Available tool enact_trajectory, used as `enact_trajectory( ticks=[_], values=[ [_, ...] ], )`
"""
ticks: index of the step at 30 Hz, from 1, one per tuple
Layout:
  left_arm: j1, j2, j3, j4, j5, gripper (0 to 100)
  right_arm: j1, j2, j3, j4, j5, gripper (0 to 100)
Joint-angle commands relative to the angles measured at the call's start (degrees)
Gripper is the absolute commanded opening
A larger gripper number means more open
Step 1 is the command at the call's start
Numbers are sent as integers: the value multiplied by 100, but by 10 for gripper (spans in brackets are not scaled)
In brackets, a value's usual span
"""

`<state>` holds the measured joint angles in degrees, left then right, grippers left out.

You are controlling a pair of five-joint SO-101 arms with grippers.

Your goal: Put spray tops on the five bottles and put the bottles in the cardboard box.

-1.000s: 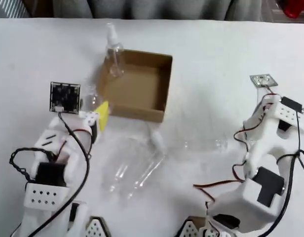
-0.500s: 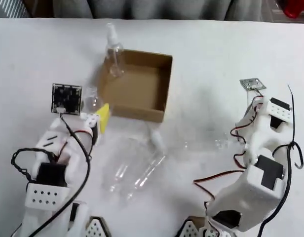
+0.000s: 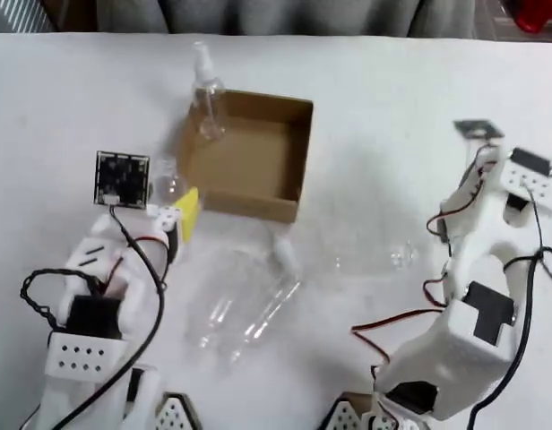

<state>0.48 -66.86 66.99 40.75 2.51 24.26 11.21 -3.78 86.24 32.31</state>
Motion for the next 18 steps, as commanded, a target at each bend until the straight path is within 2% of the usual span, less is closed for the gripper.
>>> enact_trajectory(
  ticks=[1, 4, 8, 13, 18],
  values=[
    [40, -110, -44, -149, -26, 20, -84, -840, -730, 963, -334, 16],
    [48, -119, -53, -149, -26, 20, -171, -1543, -598, 1226, -484, 16],
    [66, -119, -53, -149, -26, 20, -233, -2642, 273, 1218, -492, 16],
    [75, -119, -44, -149, -26, 20, -734, -3785, 1275, 980, -862, 16],
    [75, -119, -35, -132, -26, 20, -1385, -4620, 1389, 523, -1415, 21]
  ],
)
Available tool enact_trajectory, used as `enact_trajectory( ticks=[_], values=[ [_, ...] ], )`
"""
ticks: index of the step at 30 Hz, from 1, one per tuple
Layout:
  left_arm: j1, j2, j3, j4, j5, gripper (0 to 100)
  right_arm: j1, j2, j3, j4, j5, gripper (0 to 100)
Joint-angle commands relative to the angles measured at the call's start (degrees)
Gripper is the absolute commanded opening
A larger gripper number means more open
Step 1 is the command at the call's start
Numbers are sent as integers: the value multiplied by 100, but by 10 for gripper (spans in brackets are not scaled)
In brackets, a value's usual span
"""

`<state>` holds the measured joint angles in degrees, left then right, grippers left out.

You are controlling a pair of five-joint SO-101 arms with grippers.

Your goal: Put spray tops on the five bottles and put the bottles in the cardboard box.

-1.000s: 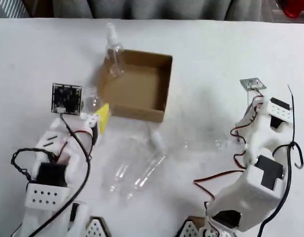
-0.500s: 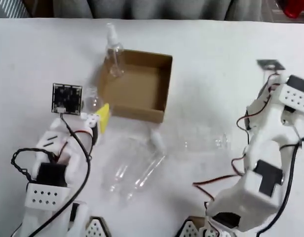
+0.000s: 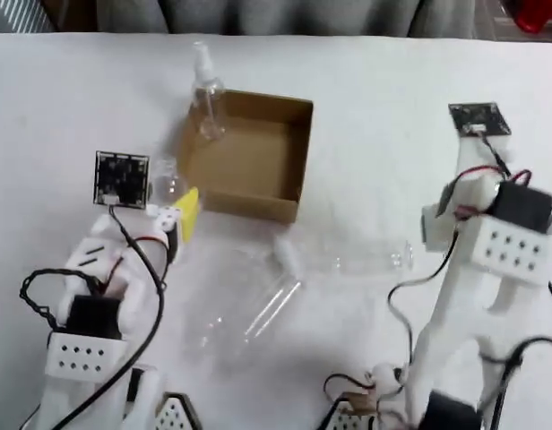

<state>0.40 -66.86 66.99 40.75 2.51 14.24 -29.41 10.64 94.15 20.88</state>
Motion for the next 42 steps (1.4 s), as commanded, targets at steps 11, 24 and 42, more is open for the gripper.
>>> enact_trajectory(
  ticks=[11, 24, 42],
  values=[
    [92, -127, -35, -105, -62, 20, -2624, -884, -290, -2193, -369, 17],
    [664, -2510, 844, 229, -62, 20, -4699, -1701, -440, -4822, -2629, 16],
    [1305, -3802, 1240, 580, -396, 20, -5771, -1648, -589, -6193, -2347, 16]
  ],
)
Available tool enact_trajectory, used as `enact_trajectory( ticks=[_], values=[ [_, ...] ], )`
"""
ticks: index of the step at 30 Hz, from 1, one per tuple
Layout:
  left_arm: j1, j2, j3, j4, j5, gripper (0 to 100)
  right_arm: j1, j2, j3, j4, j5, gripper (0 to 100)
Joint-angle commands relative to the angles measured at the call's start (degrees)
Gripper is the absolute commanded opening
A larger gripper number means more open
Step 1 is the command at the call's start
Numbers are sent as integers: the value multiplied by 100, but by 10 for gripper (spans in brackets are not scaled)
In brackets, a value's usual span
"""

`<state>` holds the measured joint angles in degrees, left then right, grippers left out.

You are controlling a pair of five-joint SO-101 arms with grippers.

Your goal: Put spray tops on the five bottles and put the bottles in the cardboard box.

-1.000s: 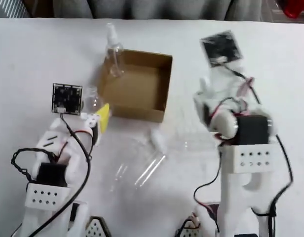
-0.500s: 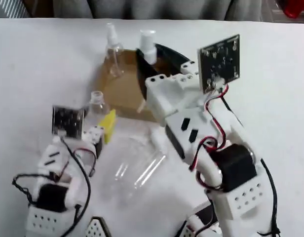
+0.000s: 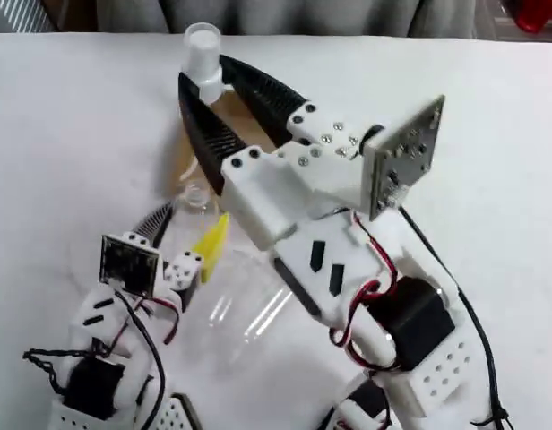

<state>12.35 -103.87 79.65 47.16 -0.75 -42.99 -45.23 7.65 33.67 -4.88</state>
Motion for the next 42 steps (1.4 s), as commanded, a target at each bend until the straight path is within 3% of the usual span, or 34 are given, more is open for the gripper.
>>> enact_trajectory(
  ticks=[1, 28, 42],
  values=[
    [110, -101, -35, -62, -70, 20, -31, -66, -281, -145, 360, 16],
    [66, -101, -62, -62, -70, 20, -13, -75, 422, 127, 475, 16],
    [66, -101, -62, -62, -97, 20, -13, -75, 1248, -470, 475, 16]
  ],
)
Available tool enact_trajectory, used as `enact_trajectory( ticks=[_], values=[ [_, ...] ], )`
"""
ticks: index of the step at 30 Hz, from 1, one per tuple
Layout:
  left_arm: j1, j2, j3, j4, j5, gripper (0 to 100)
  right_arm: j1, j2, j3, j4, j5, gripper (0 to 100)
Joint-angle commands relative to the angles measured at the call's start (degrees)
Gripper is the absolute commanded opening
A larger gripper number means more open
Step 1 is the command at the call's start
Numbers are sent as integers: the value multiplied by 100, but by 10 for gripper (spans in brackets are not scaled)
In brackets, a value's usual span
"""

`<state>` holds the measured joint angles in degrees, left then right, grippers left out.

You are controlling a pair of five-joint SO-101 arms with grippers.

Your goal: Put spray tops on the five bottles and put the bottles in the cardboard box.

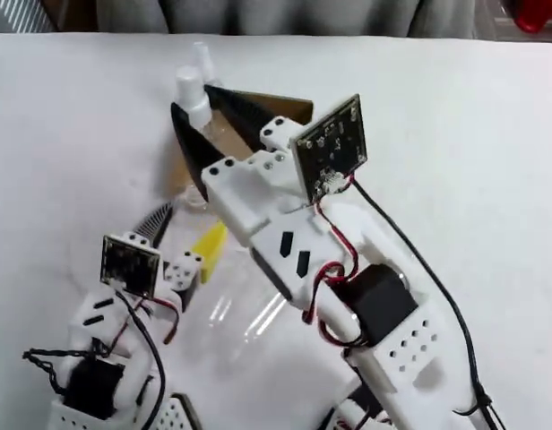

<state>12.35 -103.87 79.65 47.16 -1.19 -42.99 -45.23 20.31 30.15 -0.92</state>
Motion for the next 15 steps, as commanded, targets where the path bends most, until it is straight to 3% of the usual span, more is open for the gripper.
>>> enact_trajectory(
  ticks=[1, 7, 10, 15],
  values=[
    [66, -101, -62, -62, -53, 20, -13, -75, 26, -110, 79, 16],
    [66, -101, -44, -62, -62, 20, -31, -119, 510, -92, 26, 16],
    [66, -101, -35, -62, -62, 20, -22, -127, 659, -48, -343, 16],
    [66, -101, -35, -62, -62, 20, -48, -110, 695, 576, -422, 16]
  ],
)
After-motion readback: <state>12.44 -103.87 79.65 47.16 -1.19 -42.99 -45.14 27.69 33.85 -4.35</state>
